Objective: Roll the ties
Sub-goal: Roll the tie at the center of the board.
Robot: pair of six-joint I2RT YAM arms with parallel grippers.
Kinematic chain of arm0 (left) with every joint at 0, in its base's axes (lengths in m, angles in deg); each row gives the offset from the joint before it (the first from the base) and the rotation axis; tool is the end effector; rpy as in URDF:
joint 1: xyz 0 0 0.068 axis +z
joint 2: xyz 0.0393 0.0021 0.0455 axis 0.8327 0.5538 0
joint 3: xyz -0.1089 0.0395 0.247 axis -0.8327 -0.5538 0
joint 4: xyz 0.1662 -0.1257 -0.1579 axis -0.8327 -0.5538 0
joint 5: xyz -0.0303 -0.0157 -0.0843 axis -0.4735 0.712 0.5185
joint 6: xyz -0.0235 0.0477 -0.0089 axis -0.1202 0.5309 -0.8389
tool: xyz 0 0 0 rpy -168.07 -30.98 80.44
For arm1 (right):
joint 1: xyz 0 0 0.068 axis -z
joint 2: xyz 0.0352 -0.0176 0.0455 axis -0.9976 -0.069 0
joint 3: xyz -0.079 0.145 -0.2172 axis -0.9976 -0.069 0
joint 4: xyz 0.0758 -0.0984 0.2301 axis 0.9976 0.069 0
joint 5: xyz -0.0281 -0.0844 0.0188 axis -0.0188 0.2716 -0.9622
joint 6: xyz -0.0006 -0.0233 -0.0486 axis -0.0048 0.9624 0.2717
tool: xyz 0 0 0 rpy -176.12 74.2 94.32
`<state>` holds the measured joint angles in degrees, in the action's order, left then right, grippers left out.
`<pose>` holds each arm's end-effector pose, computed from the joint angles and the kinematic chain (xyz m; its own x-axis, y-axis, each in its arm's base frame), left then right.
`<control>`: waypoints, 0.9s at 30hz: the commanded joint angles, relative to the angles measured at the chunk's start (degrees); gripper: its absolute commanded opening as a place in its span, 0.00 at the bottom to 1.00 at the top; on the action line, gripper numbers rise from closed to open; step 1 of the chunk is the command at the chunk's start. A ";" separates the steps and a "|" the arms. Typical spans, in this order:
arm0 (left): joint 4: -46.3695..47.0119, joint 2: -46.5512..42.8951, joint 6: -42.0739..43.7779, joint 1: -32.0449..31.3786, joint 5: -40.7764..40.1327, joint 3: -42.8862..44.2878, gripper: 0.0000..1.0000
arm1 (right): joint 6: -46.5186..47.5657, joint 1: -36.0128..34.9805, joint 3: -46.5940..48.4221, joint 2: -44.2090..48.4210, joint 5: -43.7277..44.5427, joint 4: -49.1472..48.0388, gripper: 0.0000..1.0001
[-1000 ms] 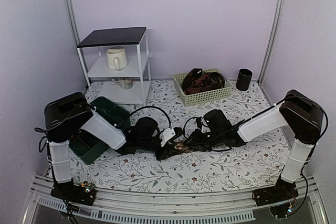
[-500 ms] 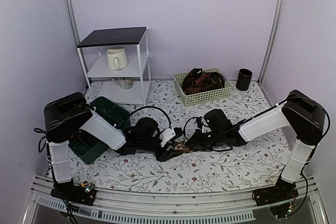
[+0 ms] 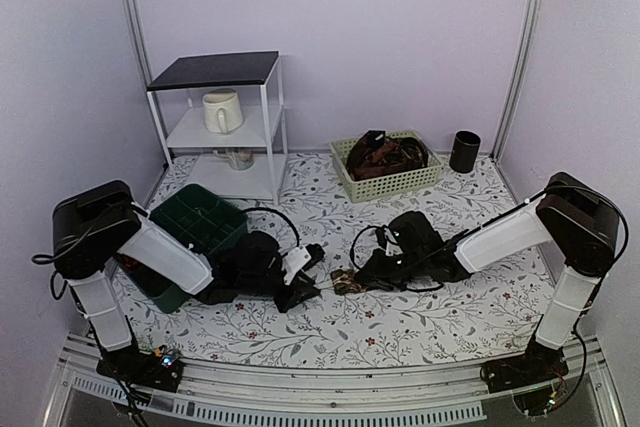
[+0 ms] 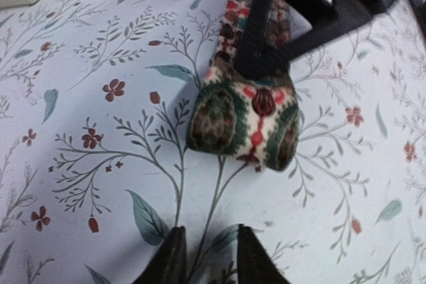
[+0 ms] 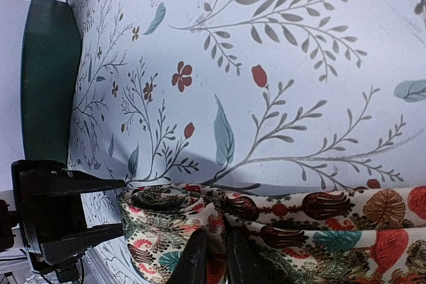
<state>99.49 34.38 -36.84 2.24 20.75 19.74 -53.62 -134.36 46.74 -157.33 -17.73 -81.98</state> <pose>0.1831 -0.2636 0.1028 -0.3492 0.4799 -0.8049 0.8769 0.4702 -0.1001 0.2138 0.2534 0.1181 -0.9525 0.1025 -0.2868 -0.1256 0.7257 0.6765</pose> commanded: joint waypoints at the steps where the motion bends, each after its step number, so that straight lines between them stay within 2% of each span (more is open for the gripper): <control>1: 2.09 0.00 -5.60 -0.70 -1.10 -1.58 0.17 | -0.62 -0.42 -1.31 0.22 1.71 2.17 0.13; 4: 3.15 1.89 -6.65 -0.80 -1.14 -0.55 0.05 | -0.46 -0.40 -1.26 0.43 1.76 2.20 0.14; 6: 4.28 3.30 -6.72 -0.95 -0.14 0.52 0.01 | -0.45 -0.42 -1.33 0.86 2.14 2.16 0.15; 15: 6.84 8.42 -7.61 -2.34 5.79 6.38 0.00 | 0.22 -0.43 -0.70 1.08 2.31 1.87 0.16; 27: 6.80 10.58 -8.42 -3.10 5.88 10.49 0.00 | 1.49 -0.42 -2.12 1.92 3.99 1.44 0.16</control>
<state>105.55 44.48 -45.21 0.10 26.38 27.61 -53.64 -134.38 46.20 -157.29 -15.68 -82.64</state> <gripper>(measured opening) 0.003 0.158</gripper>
